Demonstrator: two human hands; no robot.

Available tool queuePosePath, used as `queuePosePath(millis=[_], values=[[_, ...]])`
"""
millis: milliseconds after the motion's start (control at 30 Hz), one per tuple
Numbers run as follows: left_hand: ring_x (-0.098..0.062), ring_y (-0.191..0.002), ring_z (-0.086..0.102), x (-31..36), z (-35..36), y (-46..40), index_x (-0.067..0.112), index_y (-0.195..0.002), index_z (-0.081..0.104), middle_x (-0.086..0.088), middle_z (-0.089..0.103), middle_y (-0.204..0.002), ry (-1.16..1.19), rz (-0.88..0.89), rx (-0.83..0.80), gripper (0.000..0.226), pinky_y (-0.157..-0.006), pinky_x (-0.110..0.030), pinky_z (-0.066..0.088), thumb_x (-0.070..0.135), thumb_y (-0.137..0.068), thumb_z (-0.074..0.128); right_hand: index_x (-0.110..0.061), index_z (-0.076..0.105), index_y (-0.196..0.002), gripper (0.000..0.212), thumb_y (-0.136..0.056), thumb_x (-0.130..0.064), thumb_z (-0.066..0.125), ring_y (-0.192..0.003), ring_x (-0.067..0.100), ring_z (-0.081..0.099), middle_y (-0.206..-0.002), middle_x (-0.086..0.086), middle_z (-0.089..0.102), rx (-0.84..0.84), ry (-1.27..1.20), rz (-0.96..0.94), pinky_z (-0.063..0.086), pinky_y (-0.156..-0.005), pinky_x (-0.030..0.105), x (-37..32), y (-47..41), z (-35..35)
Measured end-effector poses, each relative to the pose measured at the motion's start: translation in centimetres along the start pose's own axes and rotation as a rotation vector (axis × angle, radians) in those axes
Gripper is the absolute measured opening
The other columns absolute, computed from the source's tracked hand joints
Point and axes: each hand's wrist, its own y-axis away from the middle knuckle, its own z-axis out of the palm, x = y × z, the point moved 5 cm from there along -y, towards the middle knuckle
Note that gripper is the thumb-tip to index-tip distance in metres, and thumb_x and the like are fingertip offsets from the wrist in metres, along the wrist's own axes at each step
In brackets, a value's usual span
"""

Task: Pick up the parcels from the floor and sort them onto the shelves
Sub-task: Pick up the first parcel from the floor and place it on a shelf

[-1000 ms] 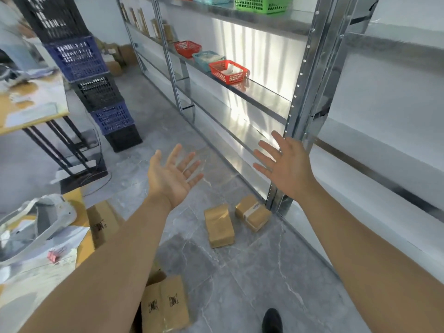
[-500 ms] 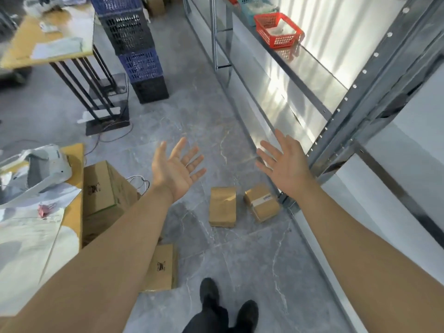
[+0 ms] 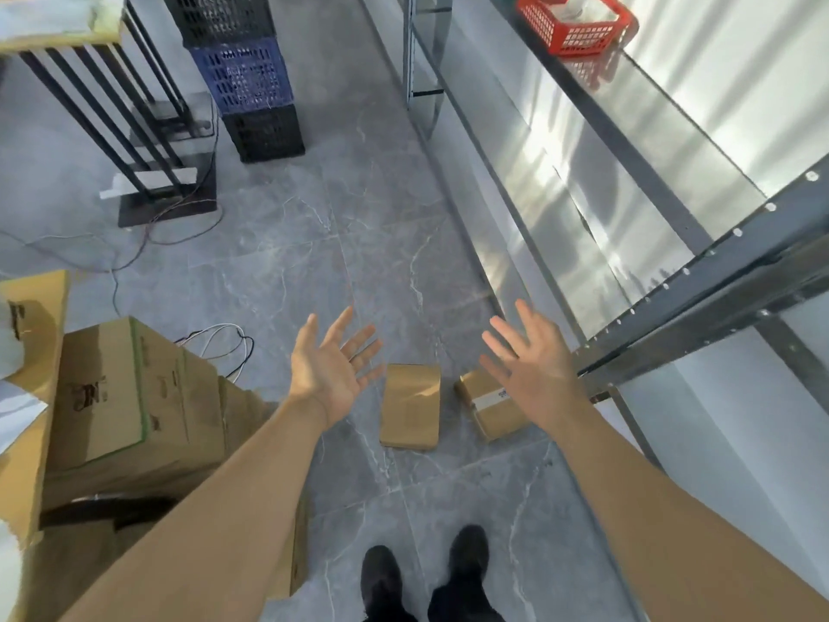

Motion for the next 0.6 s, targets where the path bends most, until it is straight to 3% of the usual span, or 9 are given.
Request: queuePosePath(millis=[67,200,300,433,600], values=[[-0.035,-0.147,0.047,-1.6,-1.5,-3.3,0.030,-0.154,0.053,-0.011,0.054,-0.158,0.008,-0.014,0.027,0.065,-0.119,-0.058,0.037,0.065,-0.104,0.029,-0.035,0.039,-0.158,0.074,-0.092,-0.051,0.068,-0.144,0.028,0.049,-0.159,0.007,0.049,-0.022,0.018,0.013,0.041,-0.119,0.050,2.1,-3.2,-0.6],[-0.034,-0.147,0.048,-5.8,-6.3,-10.6,0.030,-0.153,0.054,-0.011,0.055,-0.156,0.025,-0.024,0.100,0.064,-0.122,-0.058,0.036,0.064,-0.104,0.030,-0.034,0.038,-0.159,0.089,-0.080,-0.052,0.077,-0.145,0.026,0.047,-0.160,0.005,0.047,-0.022,0.063,0.079,0.039,-0.120,0.050,8.3,-10.7,-2.9],[-0.031,-0.151,0.043,-9.9,-10.0,-15.4,0.030,-0.155,0.051,-0.007,0.048,-0.163,-0.006,-0.048,0.181,0.062,-0.121,-0.057,0.036,0.061,-0.106,0.031,-0.035,0.040,-0.157,0.059,-0.101,-0.046,0.055,-0.143,0.023,0.047,-0.163,0.004,0.045,0.034,0.082,0.150,0.036,-0.121,0.051,14.2,-16.3,-5.7],[-0.029,-0.159,0.030,-16.1,-14.8,-20.7,0.032,-0.165,0.032,-0.001,0.029,-0.175,-0.103,-0.078,0.254,0.064,-0.125,-0.059,0.028,0.060,-0.108,0.027,-0.036,0.038,-0.158,0.064,-0.099,-0.042,0.063,-0.139,0.021,0.050,-0.164,0.002,0.043,0.059,0.204,0.261,0.038,-0.121,0.053,21.3,-22.5,-8.6],[-0.025,-0.160,0.028,-21.4,-20.1,-26.3,0.033,-0.166,0.030,0.000,0.028,-0.175,-0.200,-0.111,0.265,0.065,-0.124,-0.054,0.028,0.061,-0.108,0.026,-0.028,0.028,-0.164,0.060,-0.109,-0.047,0.040,-0.157,0.024,0.030,-0.170,0.002,0.032,0.097,0.254,0.313,0.036,-0.119,0.051,28.1,-27.7,-12.5]])
